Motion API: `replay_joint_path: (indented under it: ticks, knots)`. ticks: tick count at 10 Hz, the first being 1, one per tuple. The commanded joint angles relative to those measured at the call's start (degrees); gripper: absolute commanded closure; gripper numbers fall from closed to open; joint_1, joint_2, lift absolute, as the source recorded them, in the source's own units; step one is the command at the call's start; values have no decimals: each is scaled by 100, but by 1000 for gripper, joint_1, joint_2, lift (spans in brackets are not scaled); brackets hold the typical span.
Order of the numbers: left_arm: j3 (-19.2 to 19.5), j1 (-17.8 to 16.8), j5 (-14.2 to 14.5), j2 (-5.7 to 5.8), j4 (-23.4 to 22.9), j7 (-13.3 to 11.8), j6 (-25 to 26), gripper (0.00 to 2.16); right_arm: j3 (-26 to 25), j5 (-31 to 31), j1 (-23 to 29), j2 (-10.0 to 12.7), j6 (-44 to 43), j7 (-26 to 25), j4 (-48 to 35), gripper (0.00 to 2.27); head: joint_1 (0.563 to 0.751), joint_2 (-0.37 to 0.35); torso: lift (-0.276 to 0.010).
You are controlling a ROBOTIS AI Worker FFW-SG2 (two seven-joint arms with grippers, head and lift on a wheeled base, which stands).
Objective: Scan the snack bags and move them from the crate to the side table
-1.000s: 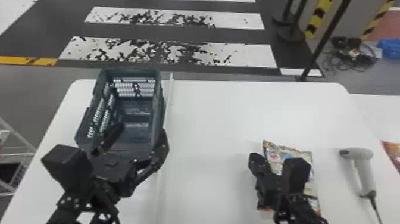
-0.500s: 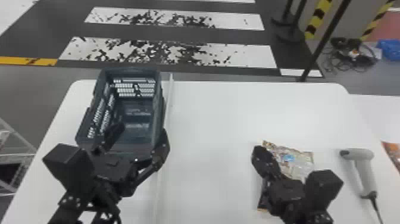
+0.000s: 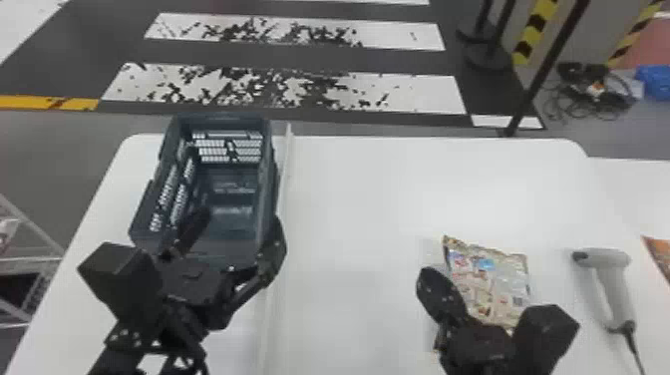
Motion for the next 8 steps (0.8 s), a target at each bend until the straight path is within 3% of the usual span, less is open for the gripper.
replay_joint_path:
  ticks: [1,4,8]
  knots:
    - [-12,-7,-6,-26,54,0,-6,46,172,-27,-107,-2,-19,32,405,2243,695,-4,-87]
    - [-3,-7,-6,-35,54,9,-6,46,260,26,-160,-46,-37,32,774,2243,695,22,-87]
    - [-38,-33,-6,-44,98,0,-24,46,110,8,-168,-46,-125,-12,1012,2243,695,1,-87]
